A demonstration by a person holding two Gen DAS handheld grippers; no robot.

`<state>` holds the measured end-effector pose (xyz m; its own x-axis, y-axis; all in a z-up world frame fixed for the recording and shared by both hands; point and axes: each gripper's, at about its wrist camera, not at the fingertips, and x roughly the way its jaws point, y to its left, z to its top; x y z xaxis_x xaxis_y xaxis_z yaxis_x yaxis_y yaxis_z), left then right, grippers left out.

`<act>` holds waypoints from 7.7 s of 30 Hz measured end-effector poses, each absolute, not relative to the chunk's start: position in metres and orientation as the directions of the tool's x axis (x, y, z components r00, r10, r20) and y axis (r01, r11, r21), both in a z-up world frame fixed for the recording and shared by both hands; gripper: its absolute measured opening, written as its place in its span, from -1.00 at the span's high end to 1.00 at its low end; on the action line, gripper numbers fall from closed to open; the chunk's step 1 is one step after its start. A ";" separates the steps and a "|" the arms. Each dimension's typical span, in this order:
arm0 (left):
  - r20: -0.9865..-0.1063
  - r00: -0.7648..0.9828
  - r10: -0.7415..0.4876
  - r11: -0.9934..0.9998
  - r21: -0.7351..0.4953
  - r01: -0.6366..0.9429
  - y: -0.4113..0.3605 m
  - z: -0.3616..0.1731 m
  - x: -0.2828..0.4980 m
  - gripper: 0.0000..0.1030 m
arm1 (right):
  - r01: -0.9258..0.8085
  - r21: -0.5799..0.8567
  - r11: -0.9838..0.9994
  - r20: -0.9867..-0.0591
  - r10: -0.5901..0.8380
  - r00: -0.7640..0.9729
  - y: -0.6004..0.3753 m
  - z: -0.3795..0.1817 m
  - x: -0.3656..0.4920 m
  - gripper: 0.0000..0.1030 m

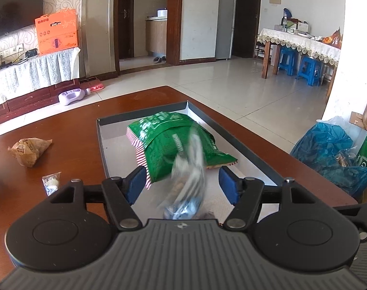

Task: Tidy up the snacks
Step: 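Open the left tool into the box while the right tool drops the chocolate inside, then move the left tool to the orange wrapped cake while the right tool approaches the gold-wrapped cake, then close the left tool on the orange cake while the right tool grasps the gold cake, then carry the orange cake with the left tool while the right tool carries the gold cake to the box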

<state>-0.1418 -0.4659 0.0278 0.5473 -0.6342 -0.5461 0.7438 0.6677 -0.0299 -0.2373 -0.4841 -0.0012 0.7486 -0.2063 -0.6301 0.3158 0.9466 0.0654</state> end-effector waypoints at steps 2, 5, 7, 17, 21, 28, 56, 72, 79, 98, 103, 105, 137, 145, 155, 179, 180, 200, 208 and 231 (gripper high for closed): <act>-0.546 0.551 -0.631 0.672 -0.029 0.740 -0.464 0.028 -0.141 -0.48 | 0.312 0.064 0.948 -0.624 -0.206 0.754 -0.483 -0.002 -0.237 0.64; -0.549 0.549 -0.631 0.671 -0.031 0.741 -0.464 0.028 -0.141 -0.52 | 0.310 0.050 0.950 -0.611 -0.216 0.762 -0.480 -0.002 -0.236 0.62; -0.550 0.549 -0.630 0.670 -0.029 0.741 -0.464 0.028 -0.142 -0.53 | 0.308 0.051 0.950 -0.600 -0.217 0.770 -0.480 -0.002 -0.236 0.62; -0.544 0.555 -0.630 0.668 -0.015 0.744 -0.464 0.031 -0.144 -0.66 | 0.326 0.043 0.944 -0.586 -0.241 0.774 -0.479 0.001 -0.237 0.03; -0.540 0.558 -0.630 0.668 -0.010 0.744 -0.463 0.033 -0.146 -0.68 | 0.325 0.030 0.945 -0.578 -0.249 0.777 -0.477 0.002 -0.237 0.02; -0.524 0.559 -0.643 0.659 -0.008 0.752 -0.458 0.040 -0.153 -0.70 | 0.315 0.021 0.949 -0.545 -0.253 0.800 -0.473 0.006 -0.241 0.01; -0.505 0.692 -0.516 0.810 -0.025 0.586 -0.292 0.067 -0.106 -0.74 | 0.071 -0.040 0.997 -0.490 -0.082 0.868 -0.402 0.021 -0.227 -0.44; -0.629 0.626 -0.461 0.821 -0.034 0.570 -0.291 0.005 -0.079 -0.72 | -0.003 -0.067 0.998 -0.548 -0.035 0.836 -0.378 0.012 -0.219 -0.44; -0.613 0.586 -0.530 0.805 -0.145 0.576 -0.291 0.004 -0.079 -0.19 | -0.055 -0.102 0.993 -0.587 -0.015 0.809 -0.365 0.003 -0.210 -0.44; -0.641 0.652 -0.405 0.877 -0.070 0.476 -0.222 0.005 -0.075 -0.54 | 0.002 -0.040 0.999 -0.670 -0.029 0.741 -0.359 -0.015 -0.175 -0.27; -0.631 0.692 -0.352 0.895 -0.010 0.446 -0.223 0.003 -0.077 -0.54 | -0.022 -0.042 0.999 -0.666 -0.012 0.746 -0.352 -0.015 -0.176 -0.28; -0.633 0.699 -0.331 0.901 0.007 0.433 -0.228 0.000 -0.076 -0.53 | -0.023 -0.039 0.999 -0.662 -0.008 0.749 -0.351 -0.015 -0.177 -0.27; -0.623 0.701 -0.348 0.903 -0.021 0.429 -0.238 0.001 -0.070 -0.62 | -0.016 0.018 1.000 -0.675 0.024 0.737 -0.347 -0.019 -0.176 -0.65; -0.606 0.744 -0.282 0.929 0.021 0.370 -0.236 0.008 -0.071 -0.54 | -0.019 0.018 1.000 -0.671 0.026 0.741 -0.348 -0.020 -0.177 -0.66; -0.621 0.735 -0.273 0.929 0.026 0.368 -0.235 0.010 -0.070 -0.63 | -0.020 0.017 1.000 -0.668 0.026 0.743 -0.347 -0.020 -0.178 -0.66; -0.637 0.660 -0.398 0.875 -0.048 0.482 -0.232 -0.001 -0.065 0.02 | -0.025 0.028 0.999 -0.677 0.037 0.735 -0.352 -0.014 -0.178 -0.05; -0.638 0.659 -0.398 0.874 -0.046 0.483 -0.232 0.000 -0.066 0.04 | -0.028 0.026 0.999 -0.678 0.039 0.734 -0.352 -0.014 -0.178 -0.05; -0.571 0.721 -0.392 0.892 -0.045 0.450 -0.233 0.027 -0.075 0.09 | -0.064 -0.015 0.998 -0.595 0.043 0.802 -0.331 0.011 -0.197 -0.02; -0.543 0.761 -0.354 0.902 0.017 0.432 -0.253 0.044 -0.084 0.09 | -0.042 -0.016 0.999 -0.575 0.025 0.818 -0.339 0.018 -0.204 -0.02; -0.539 0.794 -0.282 0.917 0.092 0.388 -0.288 0.065 -0.102 0.09 | -0.002 0.011 1.000 -0.526 0.007 0.851 -0.361 0.031 -0.221 -0.02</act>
<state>-0.1021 -0.2884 0.0655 0.7937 -0.2823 -0.5389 0.3884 0.9169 0.0917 -0.2213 -0.3609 0.0313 0.8507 0.0072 -0.5255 -0.0018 0.9999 0.0108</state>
